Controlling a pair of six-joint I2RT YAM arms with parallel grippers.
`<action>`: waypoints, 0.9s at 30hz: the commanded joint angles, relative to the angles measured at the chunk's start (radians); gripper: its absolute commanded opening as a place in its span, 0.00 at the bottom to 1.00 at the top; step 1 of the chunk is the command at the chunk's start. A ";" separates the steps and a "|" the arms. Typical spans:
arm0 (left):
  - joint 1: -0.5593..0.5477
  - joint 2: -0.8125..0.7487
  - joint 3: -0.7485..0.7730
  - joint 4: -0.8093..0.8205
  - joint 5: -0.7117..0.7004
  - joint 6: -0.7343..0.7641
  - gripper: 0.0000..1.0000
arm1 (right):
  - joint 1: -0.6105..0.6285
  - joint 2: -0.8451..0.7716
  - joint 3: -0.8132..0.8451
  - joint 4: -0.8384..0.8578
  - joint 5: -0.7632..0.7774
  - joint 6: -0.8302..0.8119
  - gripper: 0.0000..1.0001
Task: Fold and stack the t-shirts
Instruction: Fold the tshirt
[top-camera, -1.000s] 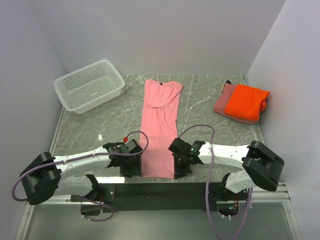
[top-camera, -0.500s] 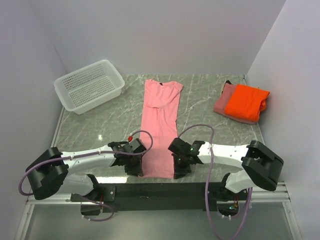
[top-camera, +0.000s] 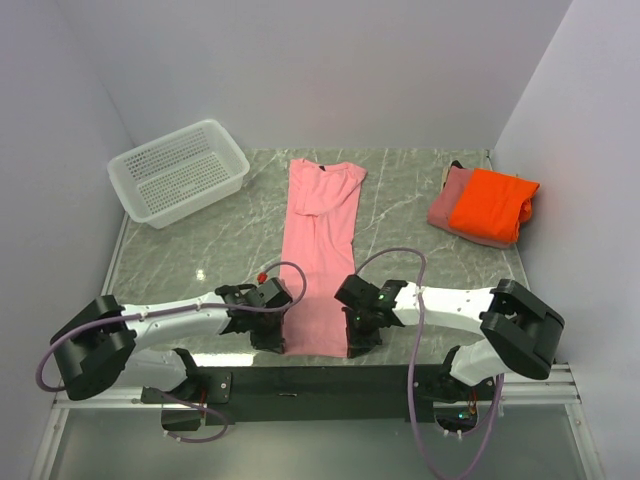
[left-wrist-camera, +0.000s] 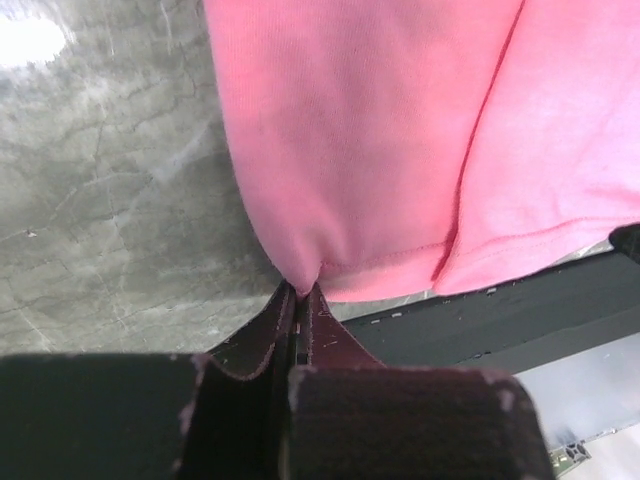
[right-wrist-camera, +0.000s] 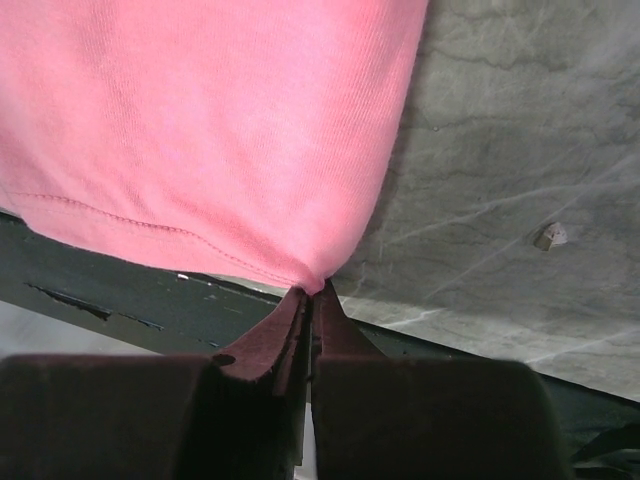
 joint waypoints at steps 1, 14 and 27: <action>-0.014 -0.045 -0.048 -0.013 0.023 0.008 0.00 | -0.001 0.012 0.006 -0.062 0.026 -0.038 0.00; -0.072 -0.137 0.010 -0.102 0.117 -0.054 0.00 | 0.035 -0.065 0.057 -0.174 -0.077 -0.063 0.00; 0.198 -0.008 0.243 -0.130 0.060 0.110 0.00 | -0.168 0.032 0.339 -0.248 0.016 -0.196 0.00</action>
